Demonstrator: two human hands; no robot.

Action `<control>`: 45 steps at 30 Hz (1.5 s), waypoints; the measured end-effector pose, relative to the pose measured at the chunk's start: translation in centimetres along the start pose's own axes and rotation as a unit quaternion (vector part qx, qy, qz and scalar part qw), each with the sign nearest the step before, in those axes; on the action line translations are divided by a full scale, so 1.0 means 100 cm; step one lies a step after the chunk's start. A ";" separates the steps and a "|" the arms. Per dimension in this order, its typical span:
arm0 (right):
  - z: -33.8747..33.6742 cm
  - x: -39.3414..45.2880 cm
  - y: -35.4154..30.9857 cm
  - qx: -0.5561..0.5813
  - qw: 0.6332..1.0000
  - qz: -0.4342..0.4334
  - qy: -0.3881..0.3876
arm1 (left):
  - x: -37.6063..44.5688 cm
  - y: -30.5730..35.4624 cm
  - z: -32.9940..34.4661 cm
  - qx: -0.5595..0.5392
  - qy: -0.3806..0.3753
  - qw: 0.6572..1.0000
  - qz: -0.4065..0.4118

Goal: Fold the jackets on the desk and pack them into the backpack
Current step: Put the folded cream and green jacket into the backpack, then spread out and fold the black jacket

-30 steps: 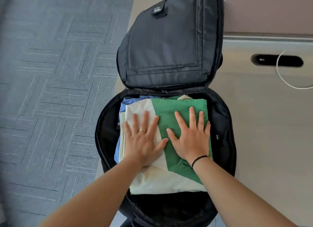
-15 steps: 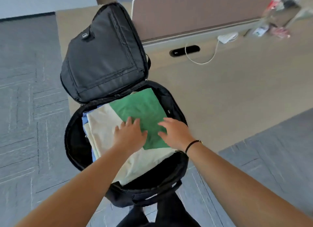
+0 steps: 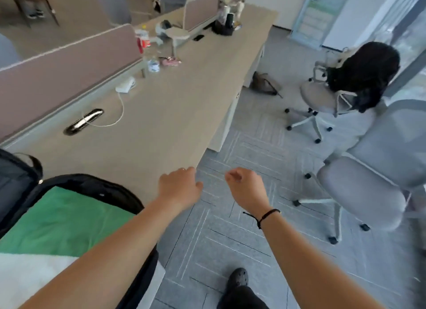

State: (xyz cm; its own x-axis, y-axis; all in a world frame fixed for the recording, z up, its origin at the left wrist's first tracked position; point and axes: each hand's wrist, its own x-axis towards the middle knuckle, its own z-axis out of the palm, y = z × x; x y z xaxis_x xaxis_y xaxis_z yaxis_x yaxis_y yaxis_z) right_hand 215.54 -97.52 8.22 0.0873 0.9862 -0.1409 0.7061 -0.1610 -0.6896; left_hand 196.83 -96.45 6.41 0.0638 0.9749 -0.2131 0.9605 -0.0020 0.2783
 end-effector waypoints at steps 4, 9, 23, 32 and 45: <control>-0.070 0.005 0.043 0.002 0.997 0.041 0.062 | 0.017 0.090 -0.005 0.007 0.028 0.995 0.093; -0.138 0.019 0.099 0.003 0.991 0.065 0.119 | 0.051 0.189 0.004 0.053 0.041 0.986 0.152; -0.334 0.076 0.283 -0.098 0.975 0.112 0.164 | 0.133 0.460 0.047 -0.025 0.024 0.963 0.267; -0.403 0.124 0.345 -0.108 0.962 0.126 0.217 | 0.203 0.565 0.058 -0.026 0.037 0.948 0.314; -0.461 0.358 0.385 -0.135 0.946 0.177 0.234 | 0.462 0.658 0.055 -0.061 -0.005 0.934 0.353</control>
State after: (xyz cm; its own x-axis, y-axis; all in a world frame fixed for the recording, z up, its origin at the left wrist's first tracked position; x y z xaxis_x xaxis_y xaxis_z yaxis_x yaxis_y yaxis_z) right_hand 278.21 -66.57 9.34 0.6093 0.7917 0.0446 0.7226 -0.5313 -0.4423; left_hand 264.42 -52.80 9.76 0.6721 0.7384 0.0552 0.6402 -0.6169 0.4578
